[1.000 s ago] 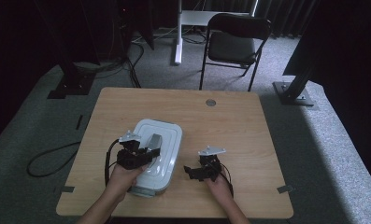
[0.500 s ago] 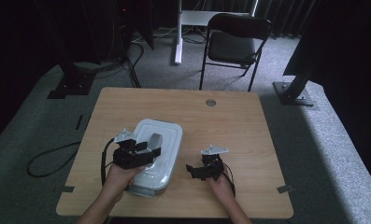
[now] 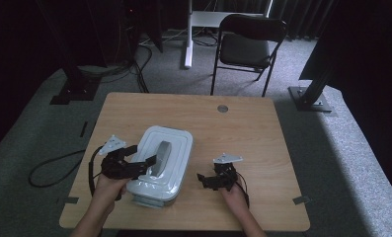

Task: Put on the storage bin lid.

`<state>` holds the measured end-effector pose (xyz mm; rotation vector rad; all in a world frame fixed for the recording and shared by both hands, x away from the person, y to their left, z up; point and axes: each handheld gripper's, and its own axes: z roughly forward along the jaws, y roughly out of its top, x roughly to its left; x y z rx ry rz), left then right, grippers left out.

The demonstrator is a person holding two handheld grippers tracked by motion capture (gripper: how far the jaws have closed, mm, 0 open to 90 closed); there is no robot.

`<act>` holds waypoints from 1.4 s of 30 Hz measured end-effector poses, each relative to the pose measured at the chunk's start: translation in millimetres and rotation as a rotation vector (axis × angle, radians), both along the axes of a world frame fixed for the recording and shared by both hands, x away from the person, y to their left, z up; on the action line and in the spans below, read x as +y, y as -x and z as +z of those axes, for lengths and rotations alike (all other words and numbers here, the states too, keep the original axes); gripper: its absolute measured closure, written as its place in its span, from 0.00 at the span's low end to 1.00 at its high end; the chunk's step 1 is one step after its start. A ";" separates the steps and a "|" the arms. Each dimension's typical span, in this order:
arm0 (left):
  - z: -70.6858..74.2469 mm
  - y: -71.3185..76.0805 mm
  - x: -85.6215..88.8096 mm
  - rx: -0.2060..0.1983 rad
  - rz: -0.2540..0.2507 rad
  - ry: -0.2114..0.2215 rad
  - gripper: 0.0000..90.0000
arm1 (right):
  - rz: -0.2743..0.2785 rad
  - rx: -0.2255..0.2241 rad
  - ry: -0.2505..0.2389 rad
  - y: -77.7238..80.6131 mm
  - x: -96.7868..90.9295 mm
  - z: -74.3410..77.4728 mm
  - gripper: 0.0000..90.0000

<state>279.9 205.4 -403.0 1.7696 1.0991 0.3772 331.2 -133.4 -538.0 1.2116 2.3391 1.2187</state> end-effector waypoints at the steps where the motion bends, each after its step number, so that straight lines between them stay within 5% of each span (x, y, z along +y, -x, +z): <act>1: -0.1 0.5 3.3 -0.006 0.007 -0.003 0.12 | -0.001 0.000 0.001 0.0 0.0 -0.1 0.14; 4: -1.6 0.4 12.2 -0.018 0.032 -0.010 0.10 | 0.001 -0.002 0.003 0.4 0.4 -0.2 0.14; 6: -3.4 -1.1 18.2 -0.009 0.044 -0.014 0.01 | 0.002 0.000 0.004 0.2 0.4 -0.3 0.14; 14: -18.4 -5.4 42.7 -0.049 0.136 -0.056 0.01 | 0.000 0.002 0.008 -0.1 -0.7 -1.5 0.14; 26: -55.3 -12.6 82.6 -0.011 0.295 -0.078 0.01 | 0.004 0.011 0.011 0.0 -0.9 -2.4 0.14; 33: -88.3 -19.2 83.6 0.002 0.284 -0.096 0.01 | 0.004 0.005 0.012 0.2 -0.9 -1.4 0.14; 42: -125.6 -26.6 68.7 0.076 0.225 -0.112 0.01 | -0.008 -0.002 0.008 0.0 -5.4 0.4 0.14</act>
